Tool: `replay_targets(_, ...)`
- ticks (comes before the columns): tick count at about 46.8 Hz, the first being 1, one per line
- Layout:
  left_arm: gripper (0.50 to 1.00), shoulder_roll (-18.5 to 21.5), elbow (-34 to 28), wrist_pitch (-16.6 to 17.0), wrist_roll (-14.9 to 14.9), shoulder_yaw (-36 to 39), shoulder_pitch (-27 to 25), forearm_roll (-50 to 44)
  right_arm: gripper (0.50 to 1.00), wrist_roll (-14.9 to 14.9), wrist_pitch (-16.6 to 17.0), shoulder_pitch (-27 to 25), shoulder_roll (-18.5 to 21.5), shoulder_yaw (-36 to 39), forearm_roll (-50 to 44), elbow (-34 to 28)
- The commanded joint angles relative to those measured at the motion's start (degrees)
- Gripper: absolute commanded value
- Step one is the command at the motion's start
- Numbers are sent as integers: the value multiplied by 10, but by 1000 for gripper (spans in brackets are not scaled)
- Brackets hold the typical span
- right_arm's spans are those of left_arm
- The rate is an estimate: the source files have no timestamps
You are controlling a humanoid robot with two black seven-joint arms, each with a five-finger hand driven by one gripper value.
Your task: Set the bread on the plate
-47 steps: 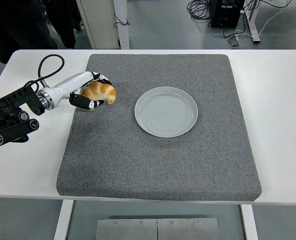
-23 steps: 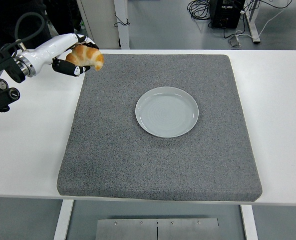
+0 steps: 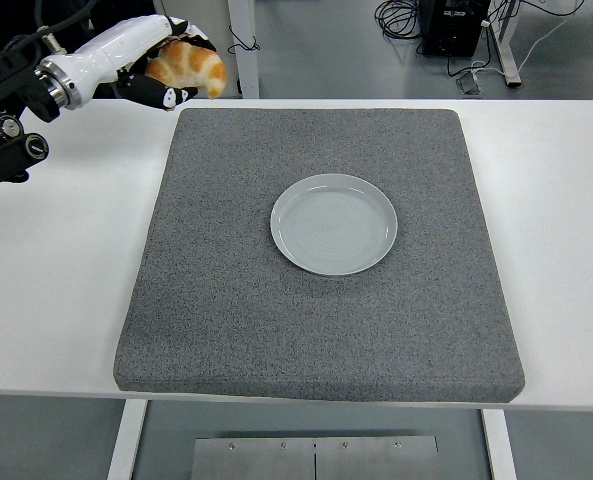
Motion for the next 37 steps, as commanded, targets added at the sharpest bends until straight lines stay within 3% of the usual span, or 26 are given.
replay_targets(1, 500, -16, 7, 0, 0, 13, -20, -1, 1000, 0, 0, 0, 0, 0, 0, 0)
replay_targets(20, 500, -126, 28, -4, 2, 24, -50, 0, 1000, 0, 0, 0, 0, 0, -1, 0)
replay_targets(37, 500, -173, 28, 27, -3, 23, 0, 57, 1000, 0, 0, 0, 0, 0, -1, 0)
